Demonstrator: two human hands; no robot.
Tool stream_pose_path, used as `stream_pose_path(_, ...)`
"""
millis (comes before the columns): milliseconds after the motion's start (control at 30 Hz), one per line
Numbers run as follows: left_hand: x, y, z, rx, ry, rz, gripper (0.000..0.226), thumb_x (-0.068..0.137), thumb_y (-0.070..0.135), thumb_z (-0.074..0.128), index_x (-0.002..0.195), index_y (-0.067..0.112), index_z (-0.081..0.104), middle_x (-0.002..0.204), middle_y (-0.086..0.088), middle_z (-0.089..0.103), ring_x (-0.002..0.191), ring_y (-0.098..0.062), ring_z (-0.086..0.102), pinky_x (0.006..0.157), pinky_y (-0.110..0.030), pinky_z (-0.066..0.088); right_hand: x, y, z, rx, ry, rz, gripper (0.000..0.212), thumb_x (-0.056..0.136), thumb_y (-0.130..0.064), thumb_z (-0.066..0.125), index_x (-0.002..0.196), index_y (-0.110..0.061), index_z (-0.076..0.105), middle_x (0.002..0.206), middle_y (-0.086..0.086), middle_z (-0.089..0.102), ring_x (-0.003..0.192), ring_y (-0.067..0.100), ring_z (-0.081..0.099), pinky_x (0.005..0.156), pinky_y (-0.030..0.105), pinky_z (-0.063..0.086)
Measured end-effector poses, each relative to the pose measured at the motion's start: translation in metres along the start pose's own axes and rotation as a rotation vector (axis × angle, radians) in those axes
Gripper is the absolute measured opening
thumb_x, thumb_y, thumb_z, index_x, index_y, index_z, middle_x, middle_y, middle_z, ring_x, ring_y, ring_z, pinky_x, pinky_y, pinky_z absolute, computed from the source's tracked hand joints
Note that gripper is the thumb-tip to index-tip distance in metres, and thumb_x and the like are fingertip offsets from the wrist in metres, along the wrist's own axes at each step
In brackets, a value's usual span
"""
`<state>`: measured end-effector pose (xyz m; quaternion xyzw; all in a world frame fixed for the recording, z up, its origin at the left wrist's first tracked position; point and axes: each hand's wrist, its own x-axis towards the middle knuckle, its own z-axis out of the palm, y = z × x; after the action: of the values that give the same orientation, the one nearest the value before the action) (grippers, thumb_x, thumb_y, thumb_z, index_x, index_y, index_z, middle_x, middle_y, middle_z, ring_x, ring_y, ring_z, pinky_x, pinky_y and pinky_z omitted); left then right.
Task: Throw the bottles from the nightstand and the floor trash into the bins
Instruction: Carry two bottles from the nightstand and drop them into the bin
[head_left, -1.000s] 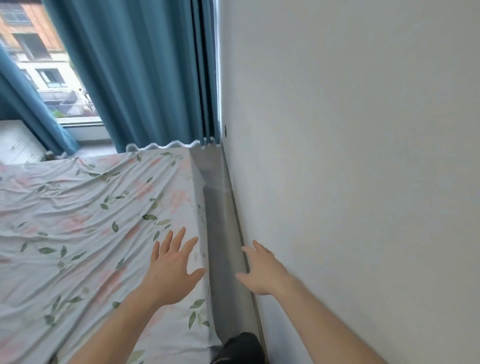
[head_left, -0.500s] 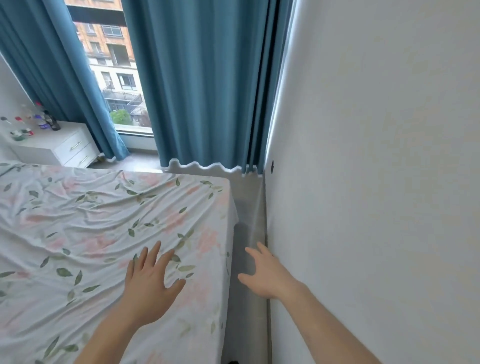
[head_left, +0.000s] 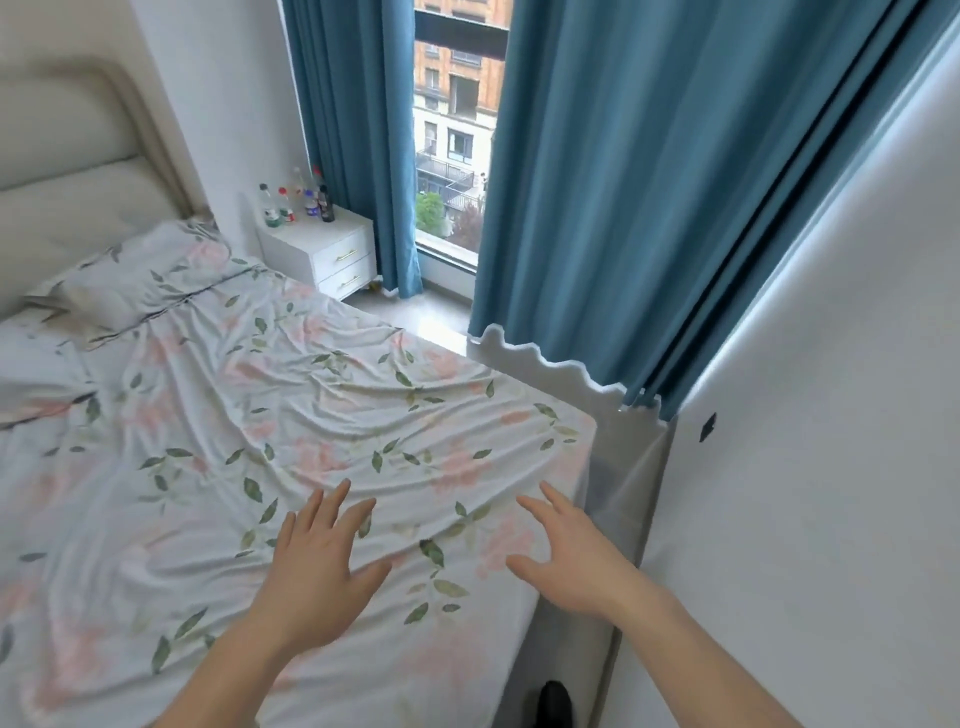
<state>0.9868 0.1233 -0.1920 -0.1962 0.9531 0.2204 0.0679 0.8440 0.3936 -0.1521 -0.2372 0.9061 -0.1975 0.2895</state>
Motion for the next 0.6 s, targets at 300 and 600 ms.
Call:
stream_pose_path(300, 0.079, 0.051, 0.004, -0.028, 0.077, -0.175, 0.073, 0.097, 0.062, 0.049, 0.159, 0.042, 0.017, 0.170, 0.011, -0.008, 0.157, -0.019, -0.013, 0.128, -0.043, -0.001, 0.124, 0.034, -0.084, -0.103, -0.119, -0.212, 0.078, 0.095, -0.053, 0.060, 0.160, -0.043, 0.018, 0.169, -0.020, -0.006, 0.157, 0.011, 0.005, 0.123, 0.035, 0.024)
stream_pose_path(600, 0.220, 0.165, 0.004, -0.062, 0.088, -0.282, 0.071, 0.097, 0.061, 0.050, 0.158, 0.042, 0.018, 0.170, 0.012, -0.004, 0.157, -0.016, -0.011, 0.128, -0.043, 0.000, 0.262, 0.119, -0.201, -0.158, -0.177, -0.320, 0.078, 0.093, -0.056, 0.059, 0.159, -0.043, 0.021, 0.169, -0.018, -0.004, 0.157, 0.010, 0.004, 0.124, 0.037, 0.025)
